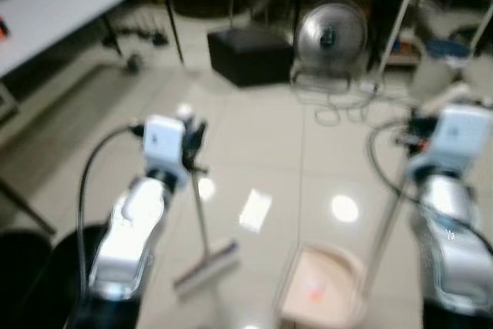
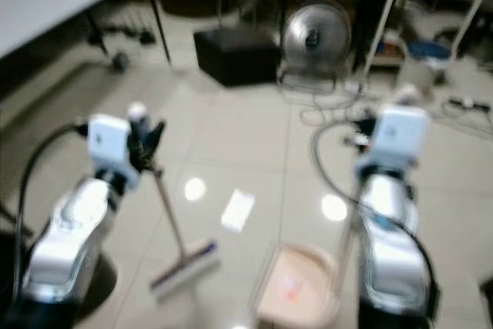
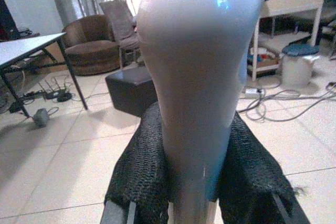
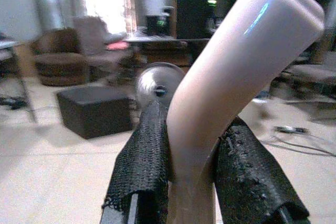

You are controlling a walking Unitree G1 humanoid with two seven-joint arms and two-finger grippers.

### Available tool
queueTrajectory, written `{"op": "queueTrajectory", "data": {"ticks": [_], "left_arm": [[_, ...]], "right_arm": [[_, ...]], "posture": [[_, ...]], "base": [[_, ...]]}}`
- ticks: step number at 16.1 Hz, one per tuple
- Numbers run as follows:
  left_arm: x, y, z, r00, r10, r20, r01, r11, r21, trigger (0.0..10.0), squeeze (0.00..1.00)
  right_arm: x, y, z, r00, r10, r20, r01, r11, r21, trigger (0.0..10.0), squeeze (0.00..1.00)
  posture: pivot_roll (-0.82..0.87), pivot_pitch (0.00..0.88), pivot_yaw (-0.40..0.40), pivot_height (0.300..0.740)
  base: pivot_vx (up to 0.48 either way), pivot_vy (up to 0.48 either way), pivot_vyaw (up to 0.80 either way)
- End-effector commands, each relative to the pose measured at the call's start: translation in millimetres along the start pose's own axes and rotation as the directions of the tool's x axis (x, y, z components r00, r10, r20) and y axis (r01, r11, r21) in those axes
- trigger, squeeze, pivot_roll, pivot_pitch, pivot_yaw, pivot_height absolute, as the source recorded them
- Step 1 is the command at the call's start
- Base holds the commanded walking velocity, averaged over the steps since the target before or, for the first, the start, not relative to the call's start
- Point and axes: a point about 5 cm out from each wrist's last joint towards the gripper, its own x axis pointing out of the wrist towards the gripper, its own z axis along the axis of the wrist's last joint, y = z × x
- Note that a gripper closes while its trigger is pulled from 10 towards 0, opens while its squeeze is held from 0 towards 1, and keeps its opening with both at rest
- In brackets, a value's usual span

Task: Sweep floor

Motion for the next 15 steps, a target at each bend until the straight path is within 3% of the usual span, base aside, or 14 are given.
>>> {"op": "queueTrajectory", "data": {"ticks": [1, 7, 11, 15], "left_arm": [[4.9, -0.7, 11.7, 0.999, -0.005, 0.051, 0.004, 1.000, 0.025, 10.0, 0.00], [5.5, 3.4, 12.8, 0.998, 0.007, 0.056, -0.009, 1.000, 0.024, 10.0, 0.00], [4.6, 4.7, 11.7, 0.999, 0.006, 0.051, -0.007, 1.000, 0.031, 10.0, 0.00], [3.0, 7.8, 12.1, 0.999, 0.010, 0.050, -0.012, 0.999, 0.037, 10.0, 0.00]], "right_arm": [[1.4, -3.6, 7.5, 0.999, -0.005, 0.046, 0.005, 1.000, -0.001, 10.0, 0.00], [3.6, 5.6, 7.5, 0.997, 0.072, 0.039, -0.072, 0.997, -0.009, 10.0, 0.00], [1.3, 9.8, 4.3, 0.996, 0.083, 0.030, -0.083, 0.997, -0.004, 10.0, 0.00], [1.6, 8.3, 4.0, 0.997, 0.071, 0.037, -0.071, 0.997, 0.016, 10.0, 0.00]], "posture": [[-0.05, 0.000, 0.059, 0.740], [-0.04, 0.000, 0.057, 0.740], [-0.03, 0.000, 0.058, 0.740], [-0.03, 0.000, 0.060, 0.740]], "base": [[0.311, 0.000, 0.00], [0.347, 0.000, 0.00], [0.351, 0.000, 0.80], [0.350, 0.000, 0.00]]}}
